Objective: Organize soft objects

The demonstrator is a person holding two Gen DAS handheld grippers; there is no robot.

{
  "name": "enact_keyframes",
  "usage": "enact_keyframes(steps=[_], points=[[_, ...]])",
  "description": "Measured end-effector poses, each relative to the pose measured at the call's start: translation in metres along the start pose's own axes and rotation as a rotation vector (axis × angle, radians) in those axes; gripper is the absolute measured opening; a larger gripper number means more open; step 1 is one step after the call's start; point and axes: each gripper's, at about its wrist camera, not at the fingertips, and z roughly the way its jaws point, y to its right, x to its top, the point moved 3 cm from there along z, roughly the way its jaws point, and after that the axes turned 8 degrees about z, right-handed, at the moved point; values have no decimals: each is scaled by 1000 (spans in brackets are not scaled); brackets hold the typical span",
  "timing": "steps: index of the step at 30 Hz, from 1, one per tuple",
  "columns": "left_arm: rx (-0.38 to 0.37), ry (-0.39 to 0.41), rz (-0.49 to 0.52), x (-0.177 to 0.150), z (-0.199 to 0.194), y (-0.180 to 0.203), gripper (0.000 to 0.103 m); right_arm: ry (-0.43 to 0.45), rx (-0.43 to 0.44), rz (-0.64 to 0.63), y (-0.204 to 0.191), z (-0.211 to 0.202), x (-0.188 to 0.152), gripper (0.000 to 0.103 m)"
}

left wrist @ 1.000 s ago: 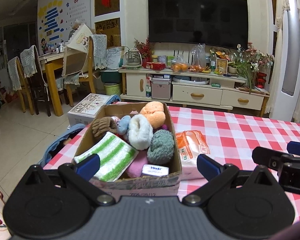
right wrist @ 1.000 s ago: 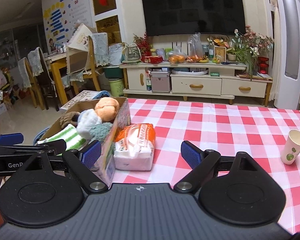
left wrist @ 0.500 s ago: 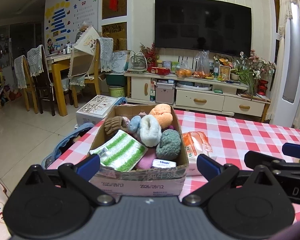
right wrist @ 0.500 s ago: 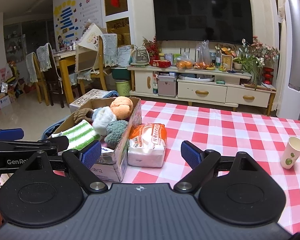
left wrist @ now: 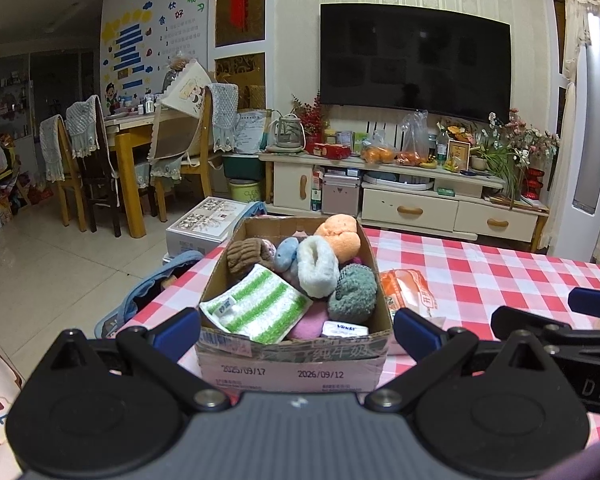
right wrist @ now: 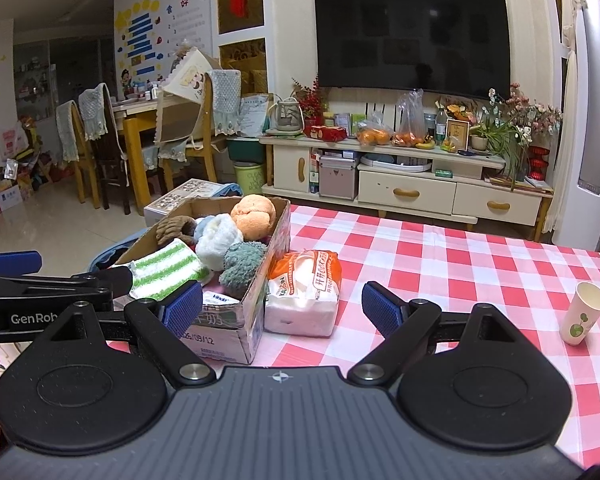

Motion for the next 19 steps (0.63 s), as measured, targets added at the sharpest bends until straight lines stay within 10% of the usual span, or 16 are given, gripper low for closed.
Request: enact_keyframes(steps=[19], points=[[-72,-60,43,-6,36,44,102,44,-63,60,50,12,-18,103]])
